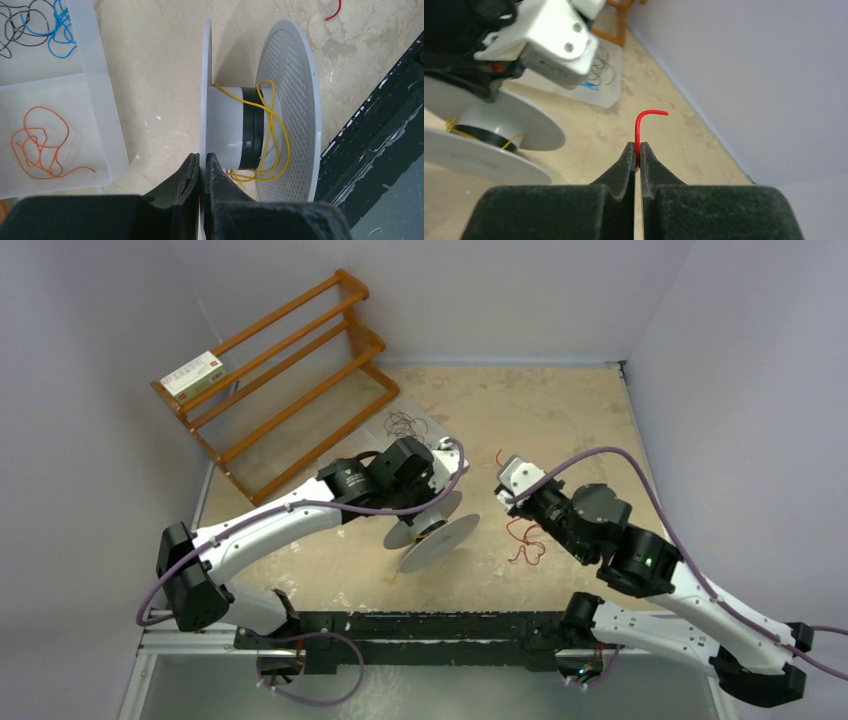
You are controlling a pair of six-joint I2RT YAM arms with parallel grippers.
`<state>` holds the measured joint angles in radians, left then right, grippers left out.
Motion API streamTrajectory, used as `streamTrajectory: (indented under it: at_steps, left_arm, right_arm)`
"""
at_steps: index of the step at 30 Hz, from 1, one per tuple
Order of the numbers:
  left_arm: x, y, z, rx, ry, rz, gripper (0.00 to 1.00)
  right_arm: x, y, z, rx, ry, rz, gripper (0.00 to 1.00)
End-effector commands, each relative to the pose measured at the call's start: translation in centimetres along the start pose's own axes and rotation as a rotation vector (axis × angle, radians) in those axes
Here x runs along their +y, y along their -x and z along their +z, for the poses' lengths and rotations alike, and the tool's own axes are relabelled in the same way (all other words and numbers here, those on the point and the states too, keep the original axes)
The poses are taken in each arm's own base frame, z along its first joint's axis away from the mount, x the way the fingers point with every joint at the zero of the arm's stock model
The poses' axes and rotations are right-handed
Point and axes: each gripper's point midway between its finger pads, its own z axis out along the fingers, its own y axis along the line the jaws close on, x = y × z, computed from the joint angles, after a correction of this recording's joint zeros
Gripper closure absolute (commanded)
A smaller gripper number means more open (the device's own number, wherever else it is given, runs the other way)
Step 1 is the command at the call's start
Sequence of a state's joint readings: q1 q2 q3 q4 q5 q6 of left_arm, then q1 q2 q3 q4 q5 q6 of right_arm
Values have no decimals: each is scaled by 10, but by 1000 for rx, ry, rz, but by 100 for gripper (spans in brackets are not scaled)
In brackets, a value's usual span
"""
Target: Wrap the cables
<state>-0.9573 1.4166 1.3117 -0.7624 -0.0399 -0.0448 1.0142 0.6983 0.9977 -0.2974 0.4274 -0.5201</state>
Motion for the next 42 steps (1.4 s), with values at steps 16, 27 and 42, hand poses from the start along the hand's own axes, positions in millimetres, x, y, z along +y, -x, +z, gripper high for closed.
streamTrajectory:
  at_steps: [16,27,42]
  left_arm:
    - [-5,6,-6,-159,-30,45,94]
    - [2,3,-8,-195,9,27,90]
    - [7,12,-23,-271,46,-36,78]
  right_arm:
    - [85,-19,22,-112,312,-60,100]
    - [109,-30,12,-12,555,-197,100]
    - [117,-24,33,-68,727,-88,100]
